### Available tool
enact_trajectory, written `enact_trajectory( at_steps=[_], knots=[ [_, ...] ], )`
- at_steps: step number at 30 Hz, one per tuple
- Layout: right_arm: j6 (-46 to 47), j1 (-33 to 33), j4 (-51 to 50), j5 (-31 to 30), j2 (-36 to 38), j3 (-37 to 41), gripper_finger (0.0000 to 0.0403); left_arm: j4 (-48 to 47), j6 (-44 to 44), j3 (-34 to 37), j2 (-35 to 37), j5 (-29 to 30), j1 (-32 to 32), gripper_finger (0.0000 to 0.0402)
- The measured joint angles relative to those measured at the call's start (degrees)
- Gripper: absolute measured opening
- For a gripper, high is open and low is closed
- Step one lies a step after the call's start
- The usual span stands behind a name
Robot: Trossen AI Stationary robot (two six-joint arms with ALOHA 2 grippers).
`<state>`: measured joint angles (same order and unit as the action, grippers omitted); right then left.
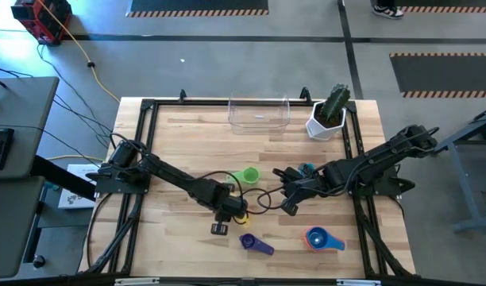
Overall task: Nest measuring cups in basket
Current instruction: Stack the yellow measuring cup on the top of the blue measuring cup
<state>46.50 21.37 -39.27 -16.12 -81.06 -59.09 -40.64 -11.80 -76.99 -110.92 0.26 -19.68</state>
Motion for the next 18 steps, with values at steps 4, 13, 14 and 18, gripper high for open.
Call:
enact_trajectory(
  at_steps=[4, 13, 14, 18],
  knots=[
    [0.00, 0.00, 0.53, -0.01, 0.00, 0.00, 0.0068, -0.59, -0.01, -0.02, 0.23, -0.03, 0.00, 0.0083],
    [3.02, -0.02, 5.05, -1.55, 0.01, 0.00, 0.0073, -9.30, 0.01, -5.30, 0.25, 2.71, 0.20, 0.0083],
    [2.99, -0.02, 5.85, -1.63, 0.00, 0.00, 0.0077, -10.34, 0.03, -6.35, 0.25, 3.35, 0.22, 0.0083],
    [3.31, 0.00, 9.57, -3.21, 0.00, 0.00, 0.0103, -14.65, 1.44, -9.95, 0.29, 5.88, 0.61, 0.0083]
  ],
)
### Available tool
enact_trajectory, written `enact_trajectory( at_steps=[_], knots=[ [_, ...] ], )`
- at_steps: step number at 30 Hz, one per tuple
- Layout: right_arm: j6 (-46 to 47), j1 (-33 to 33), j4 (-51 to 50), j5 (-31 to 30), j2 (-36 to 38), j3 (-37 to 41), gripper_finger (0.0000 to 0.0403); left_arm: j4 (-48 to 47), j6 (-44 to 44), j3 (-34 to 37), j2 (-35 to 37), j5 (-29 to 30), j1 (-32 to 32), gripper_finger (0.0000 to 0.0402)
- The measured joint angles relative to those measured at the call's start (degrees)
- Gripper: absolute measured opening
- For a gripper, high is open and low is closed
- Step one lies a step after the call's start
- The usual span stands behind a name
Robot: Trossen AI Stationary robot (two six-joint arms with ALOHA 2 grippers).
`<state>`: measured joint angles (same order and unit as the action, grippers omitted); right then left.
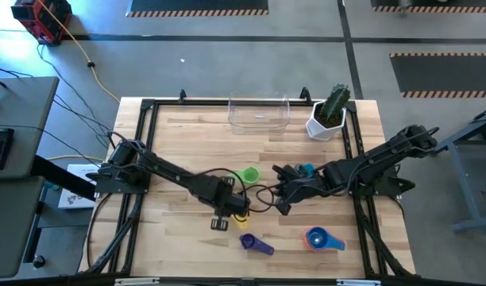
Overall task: Nest measuring cups in basket
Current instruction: Stack the yellow measuring cup on the top of the blue measuring cup
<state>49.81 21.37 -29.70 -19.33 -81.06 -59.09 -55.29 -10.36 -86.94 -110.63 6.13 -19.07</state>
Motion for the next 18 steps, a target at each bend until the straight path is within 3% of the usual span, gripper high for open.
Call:
enact_trajectory(
  at_steps=[5, 11, 18],
  knots=[
    [1.04, -1.43, 3.46, -2.15, 0.00, 0.00, 0.0128, -6.57, 0.04, -2.75, 0.95, 3.41, 0.71, 0.0083],
    [-2.88, -6.09, 11.05, -2.72, 0.00, 0.00, 0.0130, -11.96, -2.27, -2.76, 5.21, 9.14, 1.49, 0.0083],
    [-5.28, -10.97, 18.96, 1.24, 0.00, 0.00, 0.0130, -18.04, -8.50, -2.79, 13.03, 14.19, 2.74, 0.0083]
  ],
)
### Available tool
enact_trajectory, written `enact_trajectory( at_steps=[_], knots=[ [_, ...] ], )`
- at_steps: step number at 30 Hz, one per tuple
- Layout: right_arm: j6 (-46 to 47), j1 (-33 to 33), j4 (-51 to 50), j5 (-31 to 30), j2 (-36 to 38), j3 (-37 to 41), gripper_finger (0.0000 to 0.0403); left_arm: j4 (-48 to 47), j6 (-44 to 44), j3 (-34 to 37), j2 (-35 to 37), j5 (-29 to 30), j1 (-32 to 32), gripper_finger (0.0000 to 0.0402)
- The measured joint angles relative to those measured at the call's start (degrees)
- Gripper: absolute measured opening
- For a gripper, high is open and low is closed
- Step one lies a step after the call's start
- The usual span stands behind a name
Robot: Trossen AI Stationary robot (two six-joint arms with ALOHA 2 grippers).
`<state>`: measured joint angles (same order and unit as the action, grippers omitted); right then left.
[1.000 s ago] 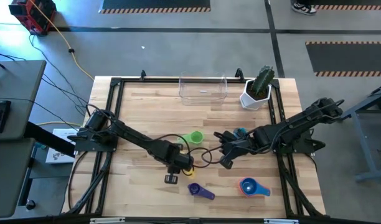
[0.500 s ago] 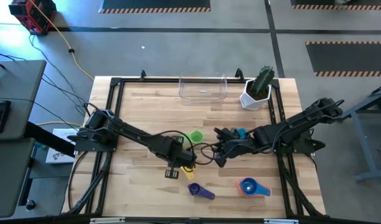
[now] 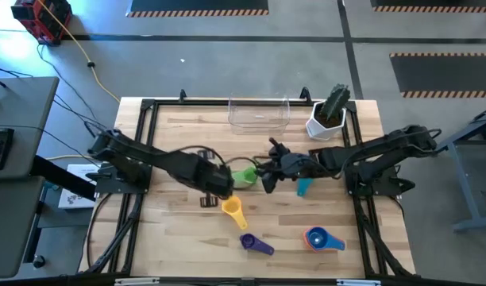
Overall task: Nest measuring cups in basket
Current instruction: Stack the yellow measuring cup on the top of the blue measuring cup
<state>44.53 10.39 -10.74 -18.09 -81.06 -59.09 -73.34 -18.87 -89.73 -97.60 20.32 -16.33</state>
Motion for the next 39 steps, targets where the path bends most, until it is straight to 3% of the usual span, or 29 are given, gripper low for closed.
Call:
enact_trajectory(
  at_steps=[8, 15, 18, 27, 35, 39],
  knots=[
    [-4.91, -2.16, 11.00, 3.15, 0.00, -0.26, 0.0130, -11.41, -9.17, 0.02, 8.97, 7.44, 0.03, 0.0083],
    [-9.12, -2.16, 9.57, 3.34, -1.43, -7.27, 0.0130, -16.76, -15.76, 0.02, 16.24, 10.60, 0.21, 0.0083],
    [-10.33, -2.14, 6.22, 3.10, -4.19, -12.53, 0.0130, -16.66, -17.37, 0.04, 19.10, 11.56, 0.21, 0.0083],
    [-4.46, -2.01, -16.05, 4.44, -16.80, -24.66, 0.0130, -16.75, -20.21, 0.10, 23.46, 11.99, 0.18, 0.0083],
    [-0.57, -0.80, -17.32, 8.23, -26.06, -26.77, 0.0130, -16.51, -21.43, 0.38, 24.00, 11.75, 0.18, 0.0083],
    [0.54, -0.44, -17.68, 8.20, -28.68, -26.77, 0.0130, -16.58, -22.99, 4.30, 24.08, 10.56, 0.18, 0.0083]
  ],
)
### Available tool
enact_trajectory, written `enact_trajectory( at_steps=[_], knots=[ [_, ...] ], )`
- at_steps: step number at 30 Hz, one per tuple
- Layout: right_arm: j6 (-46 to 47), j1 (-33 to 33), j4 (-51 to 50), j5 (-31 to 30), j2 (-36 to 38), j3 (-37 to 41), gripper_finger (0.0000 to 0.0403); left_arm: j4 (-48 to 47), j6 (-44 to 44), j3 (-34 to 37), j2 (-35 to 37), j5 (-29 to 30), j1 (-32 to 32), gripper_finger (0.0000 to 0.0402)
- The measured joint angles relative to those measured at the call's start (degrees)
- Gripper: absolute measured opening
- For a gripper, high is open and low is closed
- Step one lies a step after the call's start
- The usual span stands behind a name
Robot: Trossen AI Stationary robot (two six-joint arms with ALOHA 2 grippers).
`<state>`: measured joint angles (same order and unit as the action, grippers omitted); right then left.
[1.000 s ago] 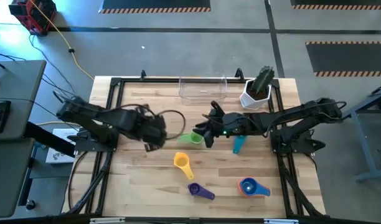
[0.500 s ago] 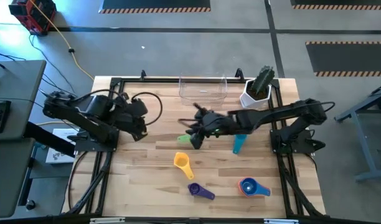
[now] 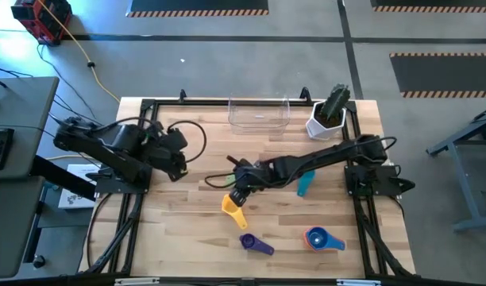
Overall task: Nest measuring cups in basket
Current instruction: Stack the yellow measuring cup on the top of the blue measuring cup
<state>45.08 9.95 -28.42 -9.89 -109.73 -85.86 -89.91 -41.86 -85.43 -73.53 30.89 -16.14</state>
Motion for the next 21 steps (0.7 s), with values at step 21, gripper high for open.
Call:
enact_trajectory(
  at_steps=[21],
  knots=[
    [1.41, 2.89, 0.63, -0.09, -7.84, 0.09, 0.0130, 10.13, -7.45, 20.88, 0.32, -5.11, 0.00, 0.0083]
  ],
)
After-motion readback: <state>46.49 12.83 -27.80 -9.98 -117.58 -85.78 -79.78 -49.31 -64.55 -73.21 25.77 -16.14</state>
